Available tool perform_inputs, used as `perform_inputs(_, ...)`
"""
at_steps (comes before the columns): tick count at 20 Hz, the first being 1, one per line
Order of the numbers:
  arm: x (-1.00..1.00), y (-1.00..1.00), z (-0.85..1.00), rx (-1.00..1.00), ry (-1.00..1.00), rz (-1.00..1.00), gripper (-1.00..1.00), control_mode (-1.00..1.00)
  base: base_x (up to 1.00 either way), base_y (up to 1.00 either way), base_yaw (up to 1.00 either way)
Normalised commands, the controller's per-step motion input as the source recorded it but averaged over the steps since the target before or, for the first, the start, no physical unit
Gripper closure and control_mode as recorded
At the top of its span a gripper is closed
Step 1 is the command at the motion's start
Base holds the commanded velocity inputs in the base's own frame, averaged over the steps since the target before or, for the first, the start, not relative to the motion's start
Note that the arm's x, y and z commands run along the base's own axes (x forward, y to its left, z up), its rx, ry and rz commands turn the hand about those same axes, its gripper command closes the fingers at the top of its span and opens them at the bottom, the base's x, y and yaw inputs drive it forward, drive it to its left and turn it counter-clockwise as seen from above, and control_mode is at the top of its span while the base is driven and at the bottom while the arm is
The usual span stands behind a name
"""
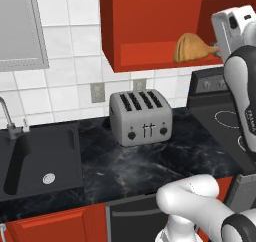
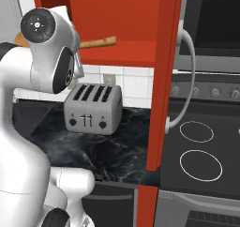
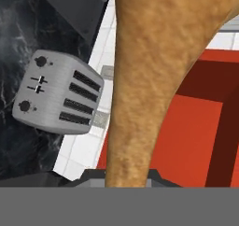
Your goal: Organize the utensils by type. Pick up the wooden spoons from the counter and place them in the open cabinet. Then pick up the metallic utensils from the counter and place them in the open drawer.
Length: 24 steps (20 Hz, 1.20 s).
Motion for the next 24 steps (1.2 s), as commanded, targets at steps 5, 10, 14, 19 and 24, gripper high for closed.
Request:
perform_inputs(5, 0.6, 0.13, 0.0, 0.0, 0.0, 0.0, 1.0, -1.0, 0.0, 0.0, 0.0)
perform_inputs(10, 0.54, 0.14, -0.01, 0.0, -0.06, 0.0, 1.0, -1.0, 0.0, 0.0, 0.0)
perform_inputs(14, 0.51, 0.02, -0.1, 0.0, -0.1, 0.02, 1.0, -1.0, 0.0, 0.0, 0.0)
perform_inputs(19, 0.62, -0.03, -0.14, 0.0, -0.01, 0.04, 1.0, -1.0, 0.0, 0.0, 0.0)
perform_inputs(24, 0.79, -0.06, -0.04, 0.0, 0.06, 0.06, 1.0, -1.0, 0.0, 0.0, 0.0)
